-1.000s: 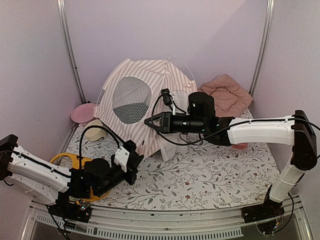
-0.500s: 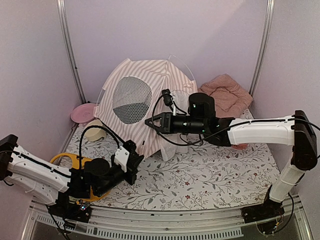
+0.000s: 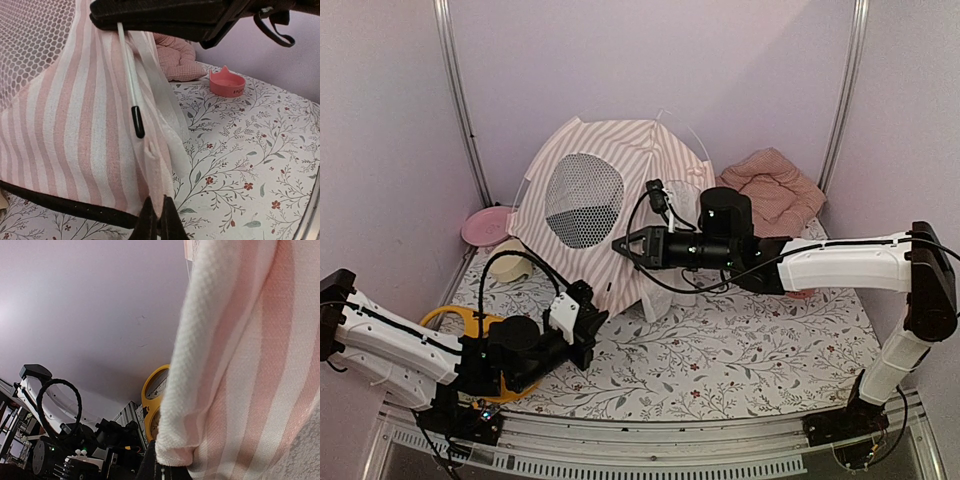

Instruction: Set up the pet tent

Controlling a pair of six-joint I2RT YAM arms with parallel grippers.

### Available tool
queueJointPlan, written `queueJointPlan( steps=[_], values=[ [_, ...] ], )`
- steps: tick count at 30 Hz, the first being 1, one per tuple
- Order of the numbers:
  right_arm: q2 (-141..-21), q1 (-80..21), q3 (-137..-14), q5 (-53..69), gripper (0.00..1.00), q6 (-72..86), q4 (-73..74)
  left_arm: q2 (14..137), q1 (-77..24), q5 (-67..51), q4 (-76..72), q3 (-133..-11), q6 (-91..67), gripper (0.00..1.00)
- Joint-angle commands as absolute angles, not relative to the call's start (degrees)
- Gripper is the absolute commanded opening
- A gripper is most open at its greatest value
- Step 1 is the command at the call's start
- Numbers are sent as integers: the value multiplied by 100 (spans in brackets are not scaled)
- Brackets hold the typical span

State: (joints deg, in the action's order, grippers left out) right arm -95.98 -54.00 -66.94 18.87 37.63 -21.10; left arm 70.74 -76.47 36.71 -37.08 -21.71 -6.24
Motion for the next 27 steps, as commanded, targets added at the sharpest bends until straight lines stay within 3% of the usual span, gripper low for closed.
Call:
queueJointPlan(
  steps=[1, 27],
  values=[
    [-9476, -5241, -6689, 1396, 0, 3647, -2389, 7095, -7687, 3334, -3626, -2250, -683, 0],
    [-9606, -5245, -6589, 1594, 0, 3674, -2561, 6942, -7512, 3135, -3426, -2410, -717, 0]
  ],
)
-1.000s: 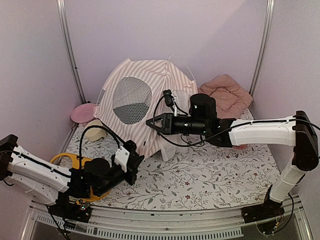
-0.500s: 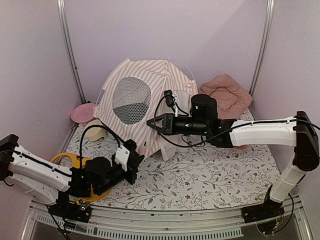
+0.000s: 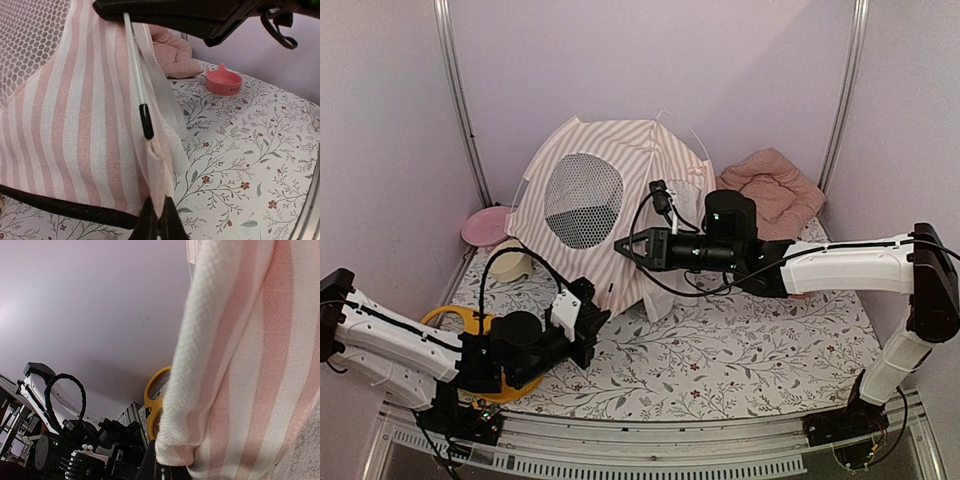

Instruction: Set up the pet tent

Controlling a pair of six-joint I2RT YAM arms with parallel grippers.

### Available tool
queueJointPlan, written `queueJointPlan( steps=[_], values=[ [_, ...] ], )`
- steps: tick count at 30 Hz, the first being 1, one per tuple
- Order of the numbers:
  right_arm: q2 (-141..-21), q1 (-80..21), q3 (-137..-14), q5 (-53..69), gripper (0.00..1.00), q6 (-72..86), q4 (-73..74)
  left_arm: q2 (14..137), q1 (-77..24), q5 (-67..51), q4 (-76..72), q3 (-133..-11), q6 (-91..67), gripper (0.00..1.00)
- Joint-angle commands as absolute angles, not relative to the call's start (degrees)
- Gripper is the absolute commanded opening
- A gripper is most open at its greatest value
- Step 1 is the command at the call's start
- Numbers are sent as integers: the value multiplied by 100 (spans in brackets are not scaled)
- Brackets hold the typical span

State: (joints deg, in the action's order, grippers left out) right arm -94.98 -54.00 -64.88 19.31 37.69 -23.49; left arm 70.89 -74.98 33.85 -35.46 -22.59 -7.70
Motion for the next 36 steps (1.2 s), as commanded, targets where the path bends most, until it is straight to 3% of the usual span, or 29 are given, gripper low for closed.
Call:
queueJointPlan(
  steps=[1, 36],
  values=[
    [-9621, -5242, -6590, 1603, 0, 3678, -2561, 6923, -7515, 3145, -3421, -2401, -722, 0],
    [-9679, -5246, -6732, 1162, 0, 3647, -2297, 7044, -7638, 2913, -3219, -2636, -404, 0]
  ],
)
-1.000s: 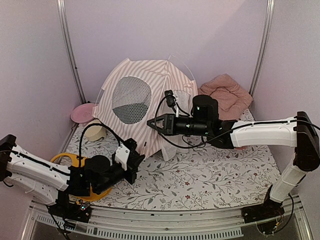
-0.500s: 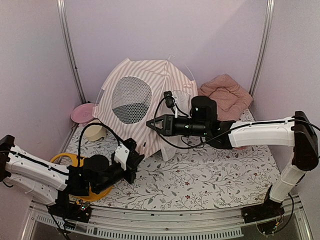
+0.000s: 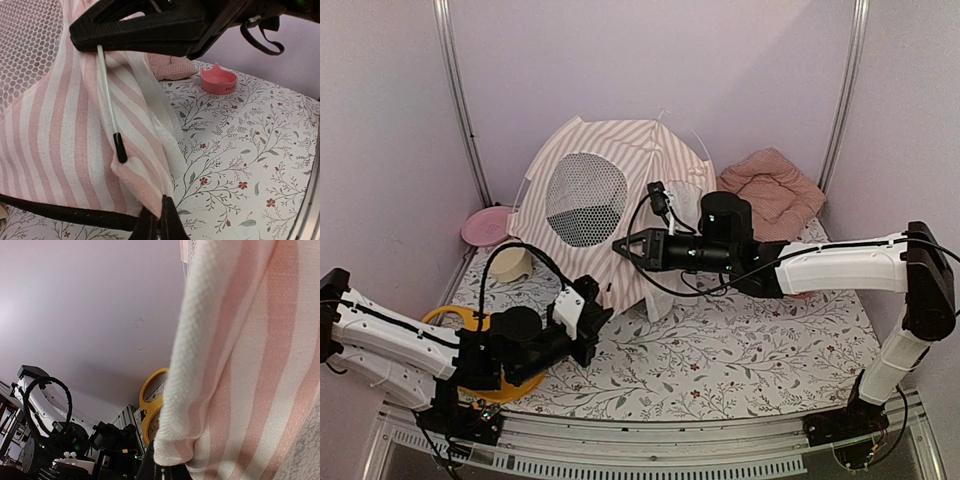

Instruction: Set up the pet tent

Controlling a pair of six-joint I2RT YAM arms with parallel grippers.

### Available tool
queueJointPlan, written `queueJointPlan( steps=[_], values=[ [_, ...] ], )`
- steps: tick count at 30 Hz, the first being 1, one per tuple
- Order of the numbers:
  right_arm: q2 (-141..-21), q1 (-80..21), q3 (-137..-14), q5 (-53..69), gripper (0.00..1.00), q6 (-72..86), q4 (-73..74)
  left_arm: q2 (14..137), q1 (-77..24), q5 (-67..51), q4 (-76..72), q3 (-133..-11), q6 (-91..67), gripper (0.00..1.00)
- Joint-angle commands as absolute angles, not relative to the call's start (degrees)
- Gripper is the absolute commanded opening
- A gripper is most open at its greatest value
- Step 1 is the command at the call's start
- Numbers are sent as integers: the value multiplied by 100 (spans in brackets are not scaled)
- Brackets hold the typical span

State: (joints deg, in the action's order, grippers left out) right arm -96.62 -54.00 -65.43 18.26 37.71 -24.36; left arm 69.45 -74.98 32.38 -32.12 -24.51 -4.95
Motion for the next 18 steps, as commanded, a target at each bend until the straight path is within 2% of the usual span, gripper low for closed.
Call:
queueJointPlan(
  steps=[1, 18],
  values=[
    [-9671, -5230, -6732, 1146, 0, 3652, -2272, 7056, -7657, 2929, -3209, -2632, -412, 0],
    [-9560, -5173, -6531, 1058, 0, 3638, -2162, 6971, -7678, 3161, -3220, -2602, -418, 0]
  ],
)
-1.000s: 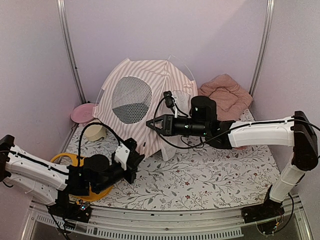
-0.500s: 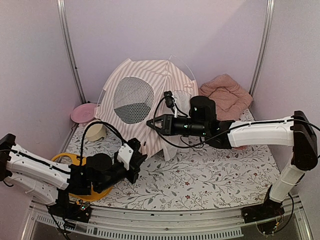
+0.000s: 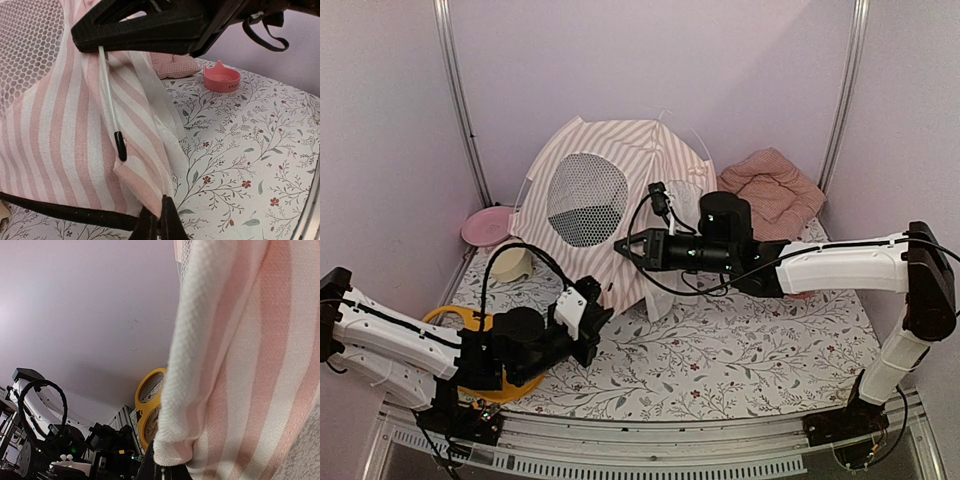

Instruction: Set up the pet tent

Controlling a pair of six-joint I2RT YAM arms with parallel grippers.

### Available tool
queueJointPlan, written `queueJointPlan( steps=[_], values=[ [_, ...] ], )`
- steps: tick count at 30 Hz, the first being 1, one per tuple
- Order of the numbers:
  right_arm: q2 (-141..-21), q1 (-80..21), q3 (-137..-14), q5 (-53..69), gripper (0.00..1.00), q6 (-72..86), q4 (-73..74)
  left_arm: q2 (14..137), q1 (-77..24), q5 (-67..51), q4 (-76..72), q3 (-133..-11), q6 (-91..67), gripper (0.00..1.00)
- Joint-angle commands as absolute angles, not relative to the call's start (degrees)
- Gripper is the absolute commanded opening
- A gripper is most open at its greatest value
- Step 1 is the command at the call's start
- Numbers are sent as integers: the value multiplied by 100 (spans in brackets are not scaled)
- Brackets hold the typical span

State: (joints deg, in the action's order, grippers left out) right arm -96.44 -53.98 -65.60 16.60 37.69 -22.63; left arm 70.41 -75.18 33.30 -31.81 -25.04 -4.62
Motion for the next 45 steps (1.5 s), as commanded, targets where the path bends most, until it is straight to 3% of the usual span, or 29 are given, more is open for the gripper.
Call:
queueJointPlan(
  steps=[1, 41, 45],
  values=[
    [-9562, -5182, -6530, 1075, 0, 3652, -2160, 6963, -7677, 3197, -3213, -2598, -428, 0],
    [-9705, -5570, -6422, 1016, 0, 3484, -2087, 6888, -7204, 2912, -2850, -3130, -751, 0],
    [-9755, -5648, -6425, 928, 0, 3472, -2030, 6986, -7143, 2854, -2781, -3255, -867, 6]
  ],
)
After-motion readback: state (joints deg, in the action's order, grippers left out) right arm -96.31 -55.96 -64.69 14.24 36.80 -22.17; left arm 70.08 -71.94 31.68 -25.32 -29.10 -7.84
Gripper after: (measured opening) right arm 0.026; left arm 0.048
